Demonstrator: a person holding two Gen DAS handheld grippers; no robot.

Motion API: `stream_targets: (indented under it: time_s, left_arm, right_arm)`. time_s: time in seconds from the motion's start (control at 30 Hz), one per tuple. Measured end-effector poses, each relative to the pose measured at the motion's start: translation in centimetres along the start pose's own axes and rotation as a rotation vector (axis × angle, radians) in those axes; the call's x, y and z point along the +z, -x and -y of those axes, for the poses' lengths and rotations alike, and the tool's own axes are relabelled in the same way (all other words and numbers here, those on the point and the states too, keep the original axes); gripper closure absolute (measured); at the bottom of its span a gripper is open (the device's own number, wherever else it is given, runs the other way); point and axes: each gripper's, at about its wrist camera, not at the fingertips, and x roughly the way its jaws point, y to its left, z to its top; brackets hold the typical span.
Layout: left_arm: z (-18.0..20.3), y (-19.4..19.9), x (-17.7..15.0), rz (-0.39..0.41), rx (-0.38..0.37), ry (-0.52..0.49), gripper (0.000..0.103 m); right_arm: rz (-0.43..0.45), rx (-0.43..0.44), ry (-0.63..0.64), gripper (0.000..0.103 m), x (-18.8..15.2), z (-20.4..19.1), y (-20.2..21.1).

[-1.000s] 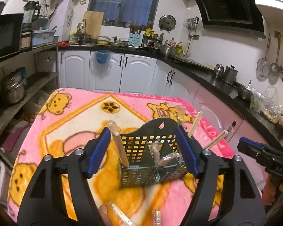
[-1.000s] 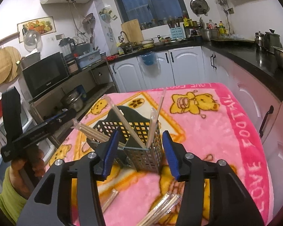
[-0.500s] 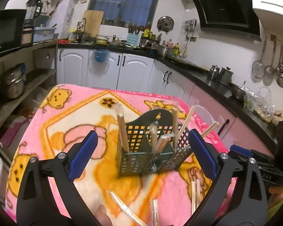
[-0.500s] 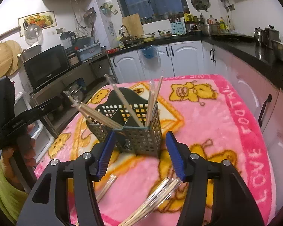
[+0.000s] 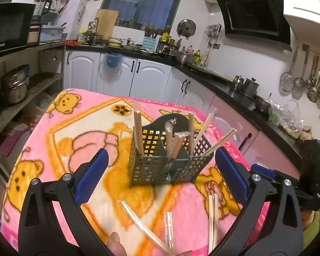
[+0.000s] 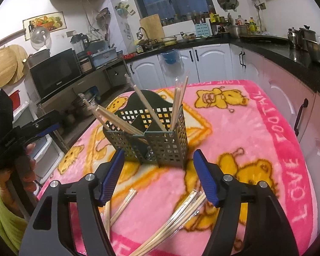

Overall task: Organize utensils
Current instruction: 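Move both tools back toward the remaining chopsticks on the blanket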

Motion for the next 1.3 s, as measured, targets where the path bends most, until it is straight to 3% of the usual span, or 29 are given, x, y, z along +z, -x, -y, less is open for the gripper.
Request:
stream_targets:
  time_s: [0.5, 0.93, 1.3]
  left_arm:
    - [-0.1, 0.3, -2.7, -0.057, 0.020, -0.008, 0.011]
    - [-1.7, -2.6, -6.5, -0.193, 0.048, 0.021, 0.011]
    - [-1.8, -6.1, -10.2, -0.326, 0.036, 0.012, 0.011]
  right_arm:
    - [-0.035, -0.002, -0.008, 0.037, -1.7, 0.6, -0.3]
    - [-0.103, -0.062, -0.019, 0.038, -4.4, 2.9, -1.4]
    - [-0.192, -0.083, -0.042, 0.053, -7.3, 4.4, -3.3]
